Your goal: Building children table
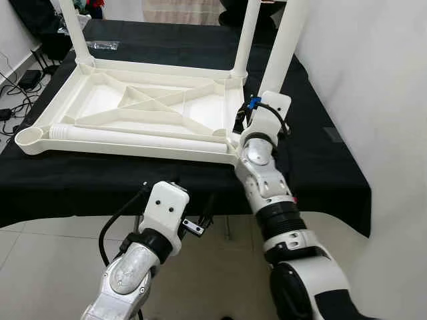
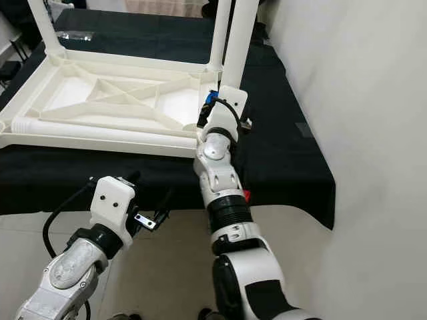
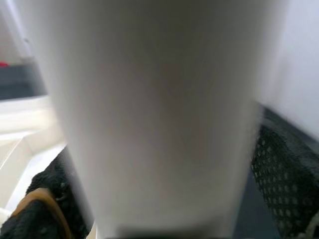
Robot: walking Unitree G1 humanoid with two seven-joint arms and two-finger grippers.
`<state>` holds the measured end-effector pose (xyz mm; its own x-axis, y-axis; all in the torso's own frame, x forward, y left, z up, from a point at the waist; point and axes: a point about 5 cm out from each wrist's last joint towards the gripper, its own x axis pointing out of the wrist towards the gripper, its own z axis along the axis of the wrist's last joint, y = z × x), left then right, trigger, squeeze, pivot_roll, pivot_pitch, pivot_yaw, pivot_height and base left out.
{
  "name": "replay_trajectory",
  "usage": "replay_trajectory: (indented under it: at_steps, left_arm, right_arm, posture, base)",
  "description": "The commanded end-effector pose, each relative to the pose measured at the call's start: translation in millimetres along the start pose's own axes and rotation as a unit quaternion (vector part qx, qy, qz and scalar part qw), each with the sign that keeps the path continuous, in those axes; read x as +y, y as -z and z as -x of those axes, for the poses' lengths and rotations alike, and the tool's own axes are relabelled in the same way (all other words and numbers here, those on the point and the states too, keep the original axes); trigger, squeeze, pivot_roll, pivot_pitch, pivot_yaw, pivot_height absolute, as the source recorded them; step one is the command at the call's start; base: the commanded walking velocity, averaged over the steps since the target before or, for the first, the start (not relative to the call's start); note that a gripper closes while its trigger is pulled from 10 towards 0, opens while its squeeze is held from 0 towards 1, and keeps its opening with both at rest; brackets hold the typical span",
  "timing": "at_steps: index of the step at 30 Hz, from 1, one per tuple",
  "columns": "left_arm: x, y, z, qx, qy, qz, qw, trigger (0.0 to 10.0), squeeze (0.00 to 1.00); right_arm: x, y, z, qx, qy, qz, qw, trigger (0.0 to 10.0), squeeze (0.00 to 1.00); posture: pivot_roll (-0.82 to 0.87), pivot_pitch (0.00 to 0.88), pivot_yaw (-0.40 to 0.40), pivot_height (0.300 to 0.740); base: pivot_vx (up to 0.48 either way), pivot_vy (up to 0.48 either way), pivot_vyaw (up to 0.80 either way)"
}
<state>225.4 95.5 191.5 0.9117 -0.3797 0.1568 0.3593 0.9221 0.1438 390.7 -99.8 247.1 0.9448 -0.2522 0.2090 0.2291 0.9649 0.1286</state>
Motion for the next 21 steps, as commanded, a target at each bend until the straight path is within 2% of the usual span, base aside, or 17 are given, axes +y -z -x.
replay_trajectory:
  at_steps: [1,3,4,6,7,8,10,11,12,13,14,15,16,17,19,20,21]
  left_arm:
    - [-2.4,1.6,0.7,0.002,0.003,0.003,1.0,10.0,0.0]
    - [-1.0,1.4,1.1,0.001,0.001,0.002,1.0,10.0,0.0]
    - [-1.0,1.4,1.1,0.001,0.001,0.002,1.0,10.0,0.0]
    - [-0.7,1.2,1.2,0.001,0.001,0.002,1.0,10.0,0.0]
    - [-0.7,0.6,0.7,-0.001,0.001,0.001,1.0,10.0,0.0]
    - [-0.7,0.6,0.7,-0.001,0.001,0.001,1.0,10.0,0.0]
    - [-1.7,-1.0,-0.5,-0.004,0.002,0.001,1.0,10.0,0.0]
    - [-1.7,-1.0,-0.5,-0.004,0.002,0.001,1.0,10.0,0.0]
    - [-2.0,-2.0,-1.6,-0.007,0.003,0.001,1.0,10.0,0.0]
    - [-2.1,-2.2,-1.9,-0.007,0.003,0.001,1.0,10.0,0.0]
    - [-2.1,-2.2,-1.9,-0.007,0.003,0.001,1.0,10.0,0.0]
    - [-2.5,-2.7,-2.3,-0.008,0.004,0.001,1.0,10.0,0.0]
    - [-2.7,-3.0,-2.4,-0.009,0.004,0.001,1.0,10.0,0.0]
    - [-2.7,-3.0,-2.4,-0.009,0.004,0.001,1.0,10.0,0.0]
    - [-3.0,-3.9,-2.6,-0.01,0.005,0.001,1.0,10.0,0.0]
    - [-3.0,-3.9,-2.6,-0.01,0.005,0.001,1.0,10.0,0.0]
    - [-3.2,-4.4,-2.4,-0.011,0.004,0.001,1.0,10.0,0.0]
  right_arm:
    - [-8.8,-1.7,-0.6,-0.02,-0.024,-0.009,0.999,10.0,0.0]
    - [-17.4,0.6,-2.5,-0.028,-0.098,-0.032,0.994,10.0,0.0]
    - [-17.4,0.6,-2.5,-0.028,-0.098,-0.032,0.994,10.0,0.0]
    - [-20.9,2.2,-3.4,-0.027,-0.126,-0.038,0.991,10.0,0.0]
    - [-24.2,2.8,-4.6,-0.025,-0.167,-0.049,0.984,10.0,0.0]
    - [-24.2,2.8,-4.6,-0.025,-0.167,-0.049,0.984,10.0,0.0]
    - [-33.2,-0.6,-8.5,-0.029,-0.245,-0.067,0.967,10.0,0.0]
    - [-33.2,-0.6,-8.5,-0.029,-0.245,-0.067,0.967,10.0,0.0]
    - [-36.5,-4.9,-12.5,-0.026,-0.307,-0.08,0.948,10.0,0.0]
    - [-36.4,-6.3,-13.4,-0.024,-0.326,-0.088,0.941,10.0,0.0]
    - [-36.4,-6.3,-13.4,-0.024,-0.326,-0.088,0.941,10.0,0.0]
    - [-34.7,-8.6,-14.3,-0.02,-0.364,-0.097,0.926,10.0,0.0]
    - [-33.5,-9.8,-14.8,-0.019,-0.379,-0.098,0.92,10.0,0.0]
    - [-33.5,-9.8,-14.8,-0.019,-0.379,-0.098,0.92,10.0,0.0]
    - [-28.7,-13.3,-15.9,-0.015,-0.416,-0.104,0.903,10.0,0.0]
    - [-28.7,-13.3,-15.9,-0.015,-0.416,-0.104,0.903,10.0,0.0]
    - [-25.9,-14.9,-16.4,-0.016,-0.432,-0.101,0.896,10.0,0.0]
  posture:
    - [0.09,0.188,-0.115,0.74]
    - [0.09,0.189,-0.112,0.74]
    - [0.09,0.189,-0.112,0.74]
    - [0.09,0.189,-0.112,0.74]
    - [0.09,0.19,-0.112,0.74]
    - [0.09,0.19,-0.112,0.74]
    - [0.09,0.19,-0.112,0.74]
    - [0.09,0.19,-0.112,0.74]
    - [0.09,0.19,-0.11,0.74]
    - [0.09,0.19,-0.11,0.74]
    - [0.09,0.19,-0.11,0.74]
    - [0.1,0.19,-0.113,0.74]
    - [0.1,0.19,-0.113,0.74]
    - [0.1,0.19,-0.113,0.74]
    - [0.1,0.194,-0.116,0.74]
    - [0.1,0.194,-0.116,0.74]
    - [0.11,0.194,-0.116,0.74]
  base:
    - [0.0,0.0,0.0]
    - [0.0,0.0,0.0]
    - [0.0,0.0,0.0]
    - [0.0,0.0,0.0]
    - [0.0,0.0,0.0]
    - [0.0,0.0,0.0]
    - [0.0,0.0,0.0]
    - [0.0,0.0,0.0]
    - [0.0,0.0,0.0]
    - [0.0,0.0,0.0]
    - [0.0,0.0,0.0]
    - [0.0,0.0,0.0]
    - [0.0,0.0,0.0]
    - [0.0,0.0,0.0]
    - [0.0,0.0,0.0]
    - [0.0,0.0,0.0]
    - [0.0,0.0,0.0]
